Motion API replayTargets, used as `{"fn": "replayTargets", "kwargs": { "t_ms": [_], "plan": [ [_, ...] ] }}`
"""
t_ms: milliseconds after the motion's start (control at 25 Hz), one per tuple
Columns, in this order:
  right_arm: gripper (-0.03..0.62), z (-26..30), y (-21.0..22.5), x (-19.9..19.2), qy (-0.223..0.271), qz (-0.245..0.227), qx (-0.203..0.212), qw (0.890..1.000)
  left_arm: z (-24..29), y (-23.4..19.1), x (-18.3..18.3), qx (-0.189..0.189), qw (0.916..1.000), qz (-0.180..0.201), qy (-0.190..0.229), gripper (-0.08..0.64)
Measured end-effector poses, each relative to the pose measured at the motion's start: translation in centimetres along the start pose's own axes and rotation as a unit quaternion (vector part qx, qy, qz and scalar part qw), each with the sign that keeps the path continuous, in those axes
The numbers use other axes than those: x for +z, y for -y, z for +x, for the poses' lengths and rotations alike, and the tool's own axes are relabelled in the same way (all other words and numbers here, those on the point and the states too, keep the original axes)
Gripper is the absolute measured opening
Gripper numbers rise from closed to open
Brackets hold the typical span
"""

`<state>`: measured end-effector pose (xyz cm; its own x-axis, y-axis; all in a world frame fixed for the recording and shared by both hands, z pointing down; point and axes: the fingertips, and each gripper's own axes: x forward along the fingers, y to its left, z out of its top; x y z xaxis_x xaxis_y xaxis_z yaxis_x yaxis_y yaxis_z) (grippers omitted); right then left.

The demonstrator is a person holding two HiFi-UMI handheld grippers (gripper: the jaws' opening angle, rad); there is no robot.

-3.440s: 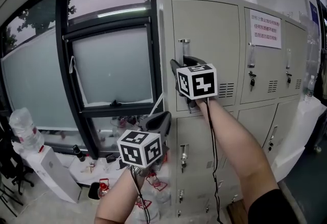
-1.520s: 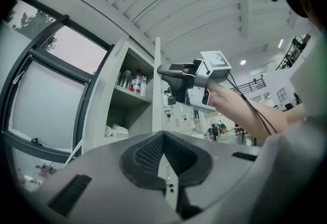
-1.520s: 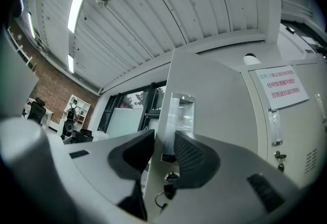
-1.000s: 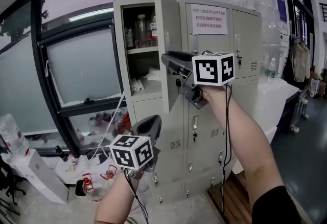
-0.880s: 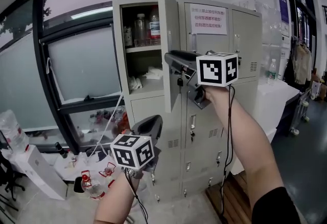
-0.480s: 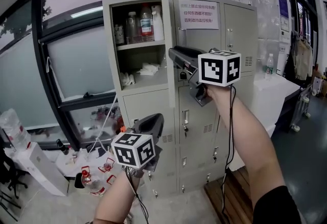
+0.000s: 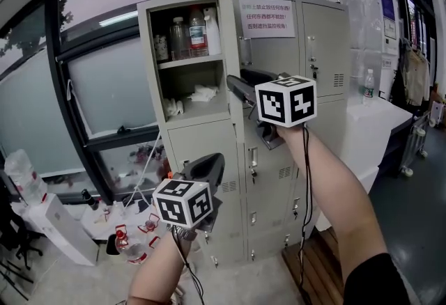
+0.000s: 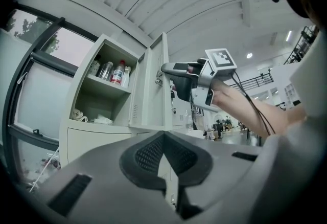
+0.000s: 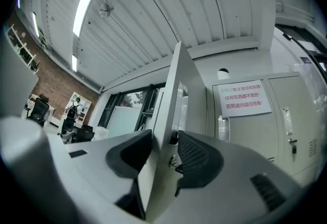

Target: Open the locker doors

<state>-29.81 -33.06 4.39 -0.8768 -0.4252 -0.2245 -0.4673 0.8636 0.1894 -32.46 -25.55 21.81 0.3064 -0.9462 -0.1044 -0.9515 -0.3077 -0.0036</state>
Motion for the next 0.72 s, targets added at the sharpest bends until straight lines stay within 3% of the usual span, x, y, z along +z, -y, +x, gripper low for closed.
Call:
{"fn": "replayTargets", "kwargs": {
  "t_ms": [720],
  "plan": [
    [0.124,-2.2,1.7,-0.2,0.000,0.017,-0.026,1.000,-1.0,1.7,0.5,0.008,0.9999,0.007,0.001,-0.002]
  ]
}}
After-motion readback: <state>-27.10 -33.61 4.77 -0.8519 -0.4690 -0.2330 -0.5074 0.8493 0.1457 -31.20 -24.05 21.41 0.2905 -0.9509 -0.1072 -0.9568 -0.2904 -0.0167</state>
